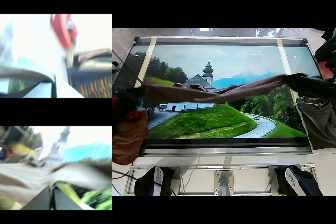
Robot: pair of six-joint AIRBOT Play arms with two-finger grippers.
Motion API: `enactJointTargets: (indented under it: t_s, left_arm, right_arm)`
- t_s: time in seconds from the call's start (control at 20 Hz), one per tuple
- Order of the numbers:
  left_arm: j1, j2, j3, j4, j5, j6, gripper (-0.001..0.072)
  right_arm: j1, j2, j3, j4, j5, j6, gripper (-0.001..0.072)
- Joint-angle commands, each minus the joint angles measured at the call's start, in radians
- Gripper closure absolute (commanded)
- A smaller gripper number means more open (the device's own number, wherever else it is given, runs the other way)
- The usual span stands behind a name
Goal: Fold the shirts.
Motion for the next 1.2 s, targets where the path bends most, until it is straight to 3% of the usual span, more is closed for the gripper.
enactJointTargets:
  t_s: [0.0,0.15,0.35,0.45,0.55,0.7,0.85,1.15]
  left_arm:
    - [0.124,0.159,0.291,0.083,-0.040,-0.081,0.0692]
    - [-0.089,0.035,0.703,0.387,-0.079,-0.152,0.0692]
    - [-0.439,-0.058,1.122,1.162,-0.081,-0.388,0.0692]
    - [-0.555,-0.074,1.187,1.397,-0.125,-0.435,0.0692]
    - [-0.610,-0.109,1.172,1.456,-0.203,-0.435,0.0693]
    - [-0.612,-0.259,1.115,1.460,-0.199,-0.435,0.0692]
    - [-0.613,-0.477,1.086,1.453,-0.195,-0.435,0.0691]
    - [-0.628,-0.901,1.087,1.450,0.039,-0.435,0.0691]
  right_arm:
    - [0.001,0.240,0.229,-0.343,0.063,0.096,0.0702]
    - [0.001,0.298,0.424,-0.537,0.070,0.105,0.0702]
    - [0.001,0.249,0.580,-0.719,0.070,0.112,0.0702]
    - [0.001,0.192,0.602,-0.721,0.069,0.112,0.0702]
    - [0.001,0.117,0.602,-0.714,0.089,0.134,0.0702]
    - [0.001,-0.047,0.600,-0.705,0.203,0.142,0.0702]
    - [0.001,-0.242,0.550,-0.582,0.271,0.141,0.0701]
    - [0.002,-0.642,0.490,-0.475,0.108,0.141,0.0700]
